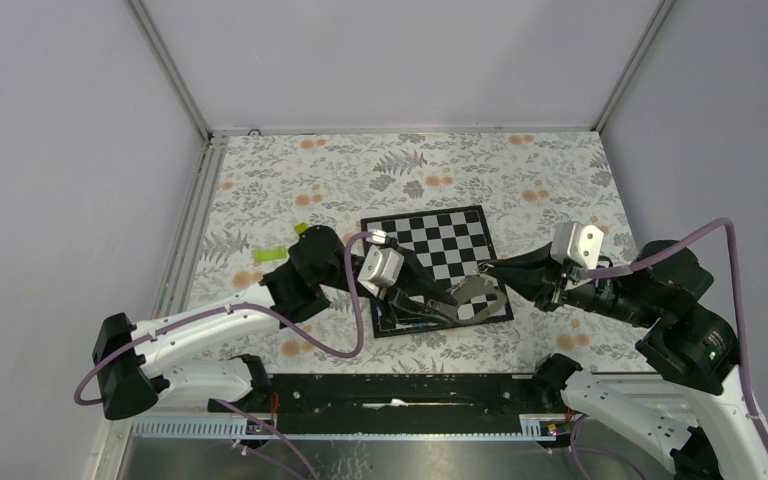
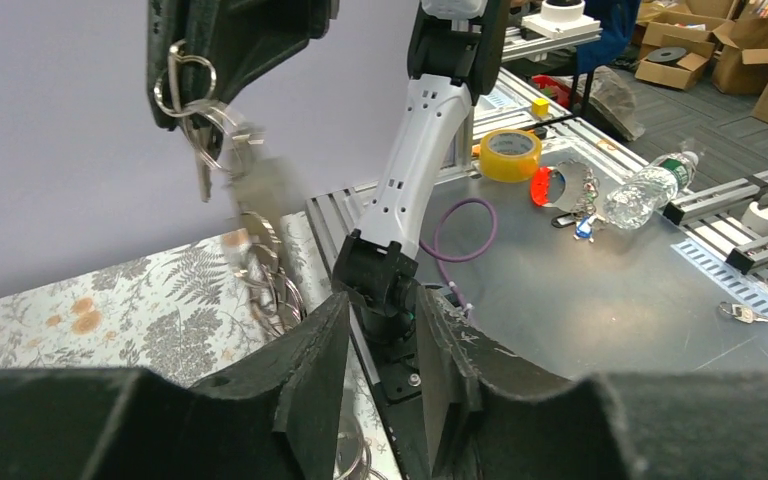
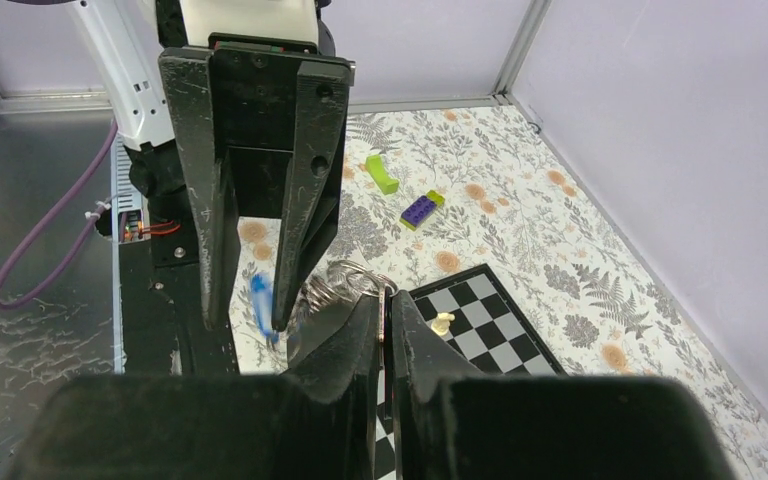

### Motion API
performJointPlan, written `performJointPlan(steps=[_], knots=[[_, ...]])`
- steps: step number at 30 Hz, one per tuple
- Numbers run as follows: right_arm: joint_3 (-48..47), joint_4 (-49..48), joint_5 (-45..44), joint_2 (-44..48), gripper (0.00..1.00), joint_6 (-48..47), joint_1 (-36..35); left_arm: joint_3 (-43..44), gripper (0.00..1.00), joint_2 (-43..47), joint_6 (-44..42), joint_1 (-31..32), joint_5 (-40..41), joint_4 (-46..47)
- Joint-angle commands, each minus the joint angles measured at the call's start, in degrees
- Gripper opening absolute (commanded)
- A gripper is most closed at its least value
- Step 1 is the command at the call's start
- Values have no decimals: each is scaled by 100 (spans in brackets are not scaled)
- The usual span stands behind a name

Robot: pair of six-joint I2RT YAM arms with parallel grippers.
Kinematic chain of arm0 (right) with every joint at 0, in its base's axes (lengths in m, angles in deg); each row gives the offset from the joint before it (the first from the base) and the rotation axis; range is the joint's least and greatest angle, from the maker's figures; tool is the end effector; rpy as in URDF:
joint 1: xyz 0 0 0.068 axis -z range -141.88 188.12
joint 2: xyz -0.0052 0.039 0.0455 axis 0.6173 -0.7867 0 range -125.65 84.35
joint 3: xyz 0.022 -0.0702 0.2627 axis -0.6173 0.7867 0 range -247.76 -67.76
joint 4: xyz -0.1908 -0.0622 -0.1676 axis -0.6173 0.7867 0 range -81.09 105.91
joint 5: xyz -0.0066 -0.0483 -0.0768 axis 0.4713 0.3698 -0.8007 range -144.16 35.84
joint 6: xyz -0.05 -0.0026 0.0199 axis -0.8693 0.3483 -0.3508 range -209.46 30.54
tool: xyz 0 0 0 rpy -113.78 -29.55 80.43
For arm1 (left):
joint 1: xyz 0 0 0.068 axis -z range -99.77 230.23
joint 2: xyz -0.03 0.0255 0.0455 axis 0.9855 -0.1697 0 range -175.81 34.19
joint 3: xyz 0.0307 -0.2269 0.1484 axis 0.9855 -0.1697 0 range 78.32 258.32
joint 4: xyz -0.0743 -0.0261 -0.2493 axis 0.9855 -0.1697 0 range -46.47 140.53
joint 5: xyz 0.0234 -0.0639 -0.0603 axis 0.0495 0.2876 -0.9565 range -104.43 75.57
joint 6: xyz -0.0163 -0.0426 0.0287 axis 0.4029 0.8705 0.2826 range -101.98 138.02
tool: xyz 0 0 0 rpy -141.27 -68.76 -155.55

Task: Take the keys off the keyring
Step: Remove the key from the keyring.

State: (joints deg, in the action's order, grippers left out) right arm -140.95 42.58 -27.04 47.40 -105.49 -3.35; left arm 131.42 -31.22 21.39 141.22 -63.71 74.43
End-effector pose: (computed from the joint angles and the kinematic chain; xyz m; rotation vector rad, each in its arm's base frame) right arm 0.0468 0.0630 0.4702 -1.0717 1.1529 0.7105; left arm 0.1014 -0.2383 0.3795 1.3807 0.8576 -1.4750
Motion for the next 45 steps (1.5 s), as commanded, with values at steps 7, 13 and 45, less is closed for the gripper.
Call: performJointPlan(steps=[7,13,45], knots=[[-73,-395,-24,-47,0,-36,-5,87,38,235,-159,0,71,-215],[-68,-409,17,-49,0,10,-10,136,44,349,-270,0,632,-257],[-164,-149,888,-140,0,-38,-5,820,35,182,-947,-8,92,-46]])
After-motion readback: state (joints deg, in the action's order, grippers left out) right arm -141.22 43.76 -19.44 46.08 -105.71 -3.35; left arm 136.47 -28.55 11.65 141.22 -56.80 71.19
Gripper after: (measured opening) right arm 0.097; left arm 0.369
